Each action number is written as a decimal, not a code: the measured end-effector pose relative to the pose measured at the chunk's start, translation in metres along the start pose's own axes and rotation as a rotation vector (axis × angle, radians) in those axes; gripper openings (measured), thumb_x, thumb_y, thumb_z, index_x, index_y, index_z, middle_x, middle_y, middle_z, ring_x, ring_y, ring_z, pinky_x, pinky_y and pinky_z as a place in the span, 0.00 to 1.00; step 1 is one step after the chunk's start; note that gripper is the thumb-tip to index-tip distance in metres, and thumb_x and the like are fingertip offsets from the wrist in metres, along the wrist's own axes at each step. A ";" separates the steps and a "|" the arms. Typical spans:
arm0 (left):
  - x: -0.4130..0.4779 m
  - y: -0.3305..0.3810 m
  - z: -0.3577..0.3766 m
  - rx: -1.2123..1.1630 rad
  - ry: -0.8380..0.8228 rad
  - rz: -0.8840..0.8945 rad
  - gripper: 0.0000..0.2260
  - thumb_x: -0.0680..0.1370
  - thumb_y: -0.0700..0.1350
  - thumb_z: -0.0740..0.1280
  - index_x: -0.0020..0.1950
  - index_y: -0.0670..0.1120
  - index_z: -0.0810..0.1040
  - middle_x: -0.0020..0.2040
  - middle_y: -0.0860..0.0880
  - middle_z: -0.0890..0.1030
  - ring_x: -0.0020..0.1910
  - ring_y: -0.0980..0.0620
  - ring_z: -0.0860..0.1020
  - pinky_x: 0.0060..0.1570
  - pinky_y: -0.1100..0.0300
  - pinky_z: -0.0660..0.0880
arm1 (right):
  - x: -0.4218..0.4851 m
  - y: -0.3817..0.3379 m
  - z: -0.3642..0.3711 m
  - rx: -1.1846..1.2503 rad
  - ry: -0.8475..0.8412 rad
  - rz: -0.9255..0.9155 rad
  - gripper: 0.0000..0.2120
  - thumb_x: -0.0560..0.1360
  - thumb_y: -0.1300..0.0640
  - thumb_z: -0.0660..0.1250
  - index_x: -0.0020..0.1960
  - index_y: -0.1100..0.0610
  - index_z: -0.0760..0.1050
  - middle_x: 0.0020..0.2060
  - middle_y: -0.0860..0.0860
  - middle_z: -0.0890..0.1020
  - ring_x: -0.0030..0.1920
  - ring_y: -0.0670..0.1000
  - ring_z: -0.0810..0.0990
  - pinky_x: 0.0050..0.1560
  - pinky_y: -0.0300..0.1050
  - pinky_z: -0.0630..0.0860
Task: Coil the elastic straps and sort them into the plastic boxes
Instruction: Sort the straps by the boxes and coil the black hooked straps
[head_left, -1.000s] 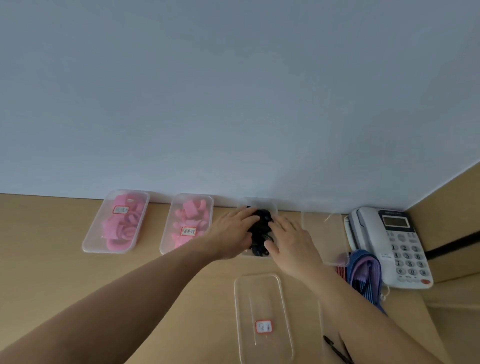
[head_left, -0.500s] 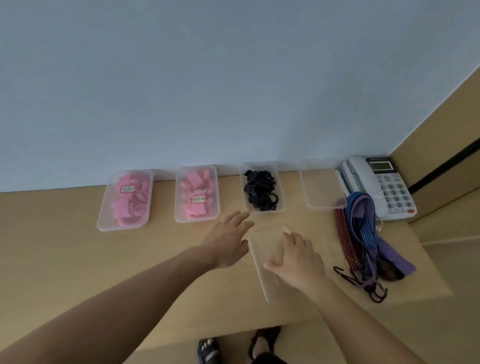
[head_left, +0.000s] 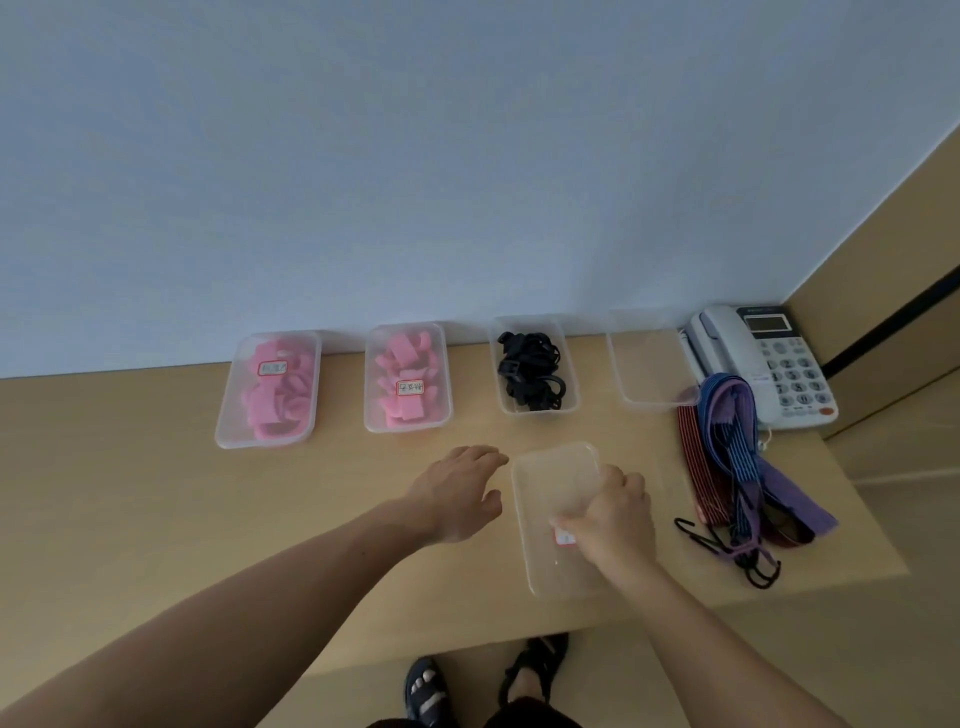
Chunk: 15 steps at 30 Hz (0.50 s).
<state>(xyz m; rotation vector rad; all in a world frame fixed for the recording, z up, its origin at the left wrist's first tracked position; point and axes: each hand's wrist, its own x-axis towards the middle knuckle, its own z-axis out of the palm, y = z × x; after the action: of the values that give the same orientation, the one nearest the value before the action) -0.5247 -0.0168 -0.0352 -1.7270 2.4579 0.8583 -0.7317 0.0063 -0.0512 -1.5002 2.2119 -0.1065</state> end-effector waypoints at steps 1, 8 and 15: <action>0.000 0.000 -0.002 -0.005 -0.020 -0.024 0.23 0.81 0.50 0.59 0.77 0.49 0.64 0.76 0.49 0.67 0.75 0.49 0.63 0.71 0.54 0.63 | 0.001 -0.001 -0.004 0.105 -0.010 -0.003 0.30 0.69 0.47 0.74 0.65 0.56 0.68 0.58 0.53 0.72 0.54 0.54 0.76 0.49 0.48 0.75; 0.003 0.002 -0.019 -0.166 -0.040 -0.167 0.20 0.82 0.54 0.59 0.71 0.48 0.72 0.64 0.49 0.79 0.63 0.47 0.76 0.61 0.54 0.73 | 0.011 -0.015 -0.037 0.539 -0.025 -0.139 0.10 0.78 0.57 0.65 0.58 0.54 0.73 0.38 0.52 0.83 0.34 0.45 0.81 0.37 0.42 0.78; 0.038 0.023 -0.056 -0.553 0.144 -0.217 0.07 0.82 0.47 0.61 0.46 0.46 0.74 0.39 0.50 0.83 0.31 0.53 0.80 0.34 0.61 0.76 | 0.040 -0.051 -0.072 0.808 0.022 -0.190 0.04 0.78 0.59 0.66 0.52 0.56 0.74 0.35 0.52 0.83 0.28 0.44 0.78 0.32 0.41 0.73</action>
<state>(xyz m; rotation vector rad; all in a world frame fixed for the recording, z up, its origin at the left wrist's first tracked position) -0.5435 -0.0684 0.0100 -2.2358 2.1786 1.5397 -0.7295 -0.0635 0.0158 -1.2126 1.6918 -0.9510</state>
